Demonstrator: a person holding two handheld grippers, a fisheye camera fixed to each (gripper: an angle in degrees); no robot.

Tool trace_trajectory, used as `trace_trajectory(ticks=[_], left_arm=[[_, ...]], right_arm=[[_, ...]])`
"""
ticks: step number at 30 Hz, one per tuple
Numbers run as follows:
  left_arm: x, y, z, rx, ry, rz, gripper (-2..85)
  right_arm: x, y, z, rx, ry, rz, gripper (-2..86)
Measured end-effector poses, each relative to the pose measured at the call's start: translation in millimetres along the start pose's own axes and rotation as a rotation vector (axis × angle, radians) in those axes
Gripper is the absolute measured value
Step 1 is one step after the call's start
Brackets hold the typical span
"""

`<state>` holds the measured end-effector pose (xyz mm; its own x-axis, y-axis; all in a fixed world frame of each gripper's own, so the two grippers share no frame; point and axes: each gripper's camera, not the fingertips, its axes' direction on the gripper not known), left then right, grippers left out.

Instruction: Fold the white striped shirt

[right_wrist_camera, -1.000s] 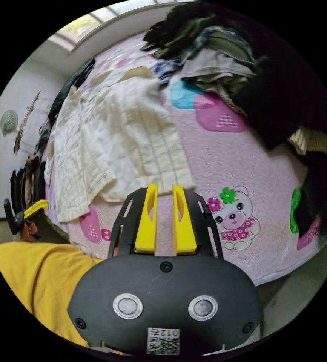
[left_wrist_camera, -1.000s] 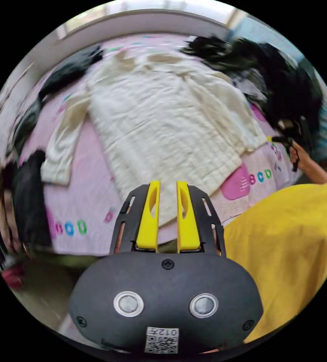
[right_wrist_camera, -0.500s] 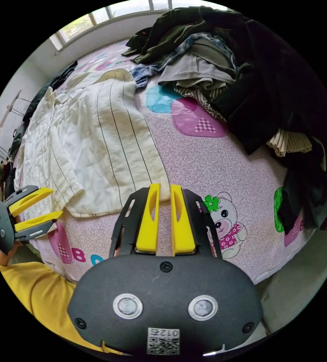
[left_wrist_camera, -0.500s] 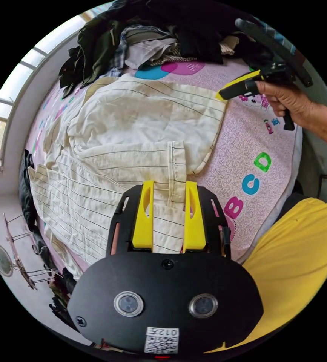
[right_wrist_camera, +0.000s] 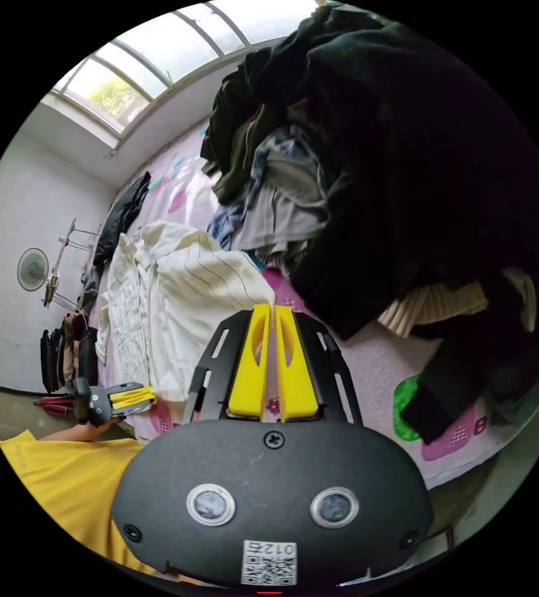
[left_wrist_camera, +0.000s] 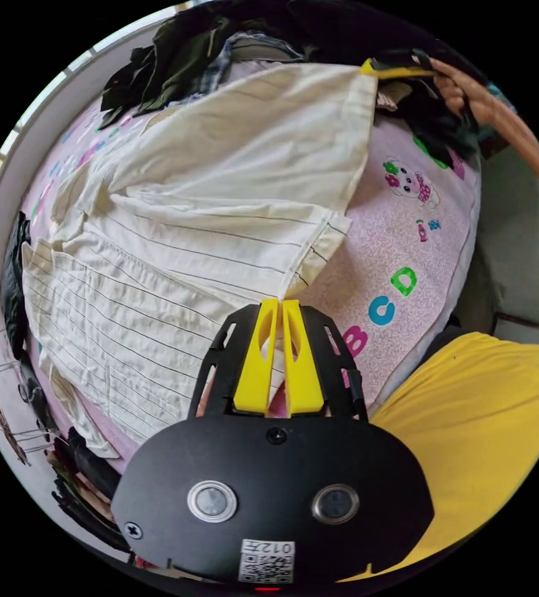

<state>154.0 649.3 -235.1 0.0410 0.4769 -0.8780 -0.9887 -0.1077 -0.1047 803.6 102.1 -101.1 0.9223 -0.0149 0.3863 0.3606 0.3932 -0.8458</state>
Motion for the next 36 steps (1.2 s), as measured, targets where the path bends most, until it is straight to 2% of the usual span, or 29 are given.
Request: trace_trajectory(ticks=[4,10,13,16,18,21,26,31,34,36], left_arm=[[-4.6,-5.9,-20.4,-0.011,0.039,0.064,0.0],[-30.8,-22.0,-40.7,-0.053,0.096,0.095,0.7],[-79.8,-21.2,-72.7,0.066,0.310,-0.062,1.4],[-154.8,-14.2,-112.4,0.277,0.506,-0.299,2.6],[-232.9,-12.0,-122.8,0.393,0.651,-0.580,4.1],[-320.5,-18.1,-110.2,0.485,0.897,-0.895,6.3],[-393.2,-53.4,-100.8,0.473,1.021,-1.130,10.0],[-421.2,-80.3,-110.6,0.433,1.005,-1.318,12.4],[-432.7,-90.5,-128.1,0.481,0.965,-1.398,12.5],[-443.1,-97.6,-134.9,0.514,1.008,-1.456,12.3]], right_arm=[[34.5,-8.4,-34.2,0.028,-0.081,0.020,0.7],[47.6,6.8,-18.0,-0.002,-0.102,0.022,0.7],[51.6,17.6,-3.4,-0.029,-0.095,0.016,0.7],[63.3,28.0,6.2,-0.026,-0.137,0.051,0.7],[71.2,32.5,9.6,-0.008,-0.166,0.081,0.8],[81.9,34.8,12.3,0.028,-0.219,0.126,0.8],[84.9,26.7,11.4,0.038,-0.196,0.112,0.6],[85.5,18.4,13.1,0.029,-0.167,0.096,0.6],[87.0,15.4,15.9,0.027,-0.166,0.103,0.7],[88.5,14.3,17.1,0.028,-0.170,0.112,0.7]])
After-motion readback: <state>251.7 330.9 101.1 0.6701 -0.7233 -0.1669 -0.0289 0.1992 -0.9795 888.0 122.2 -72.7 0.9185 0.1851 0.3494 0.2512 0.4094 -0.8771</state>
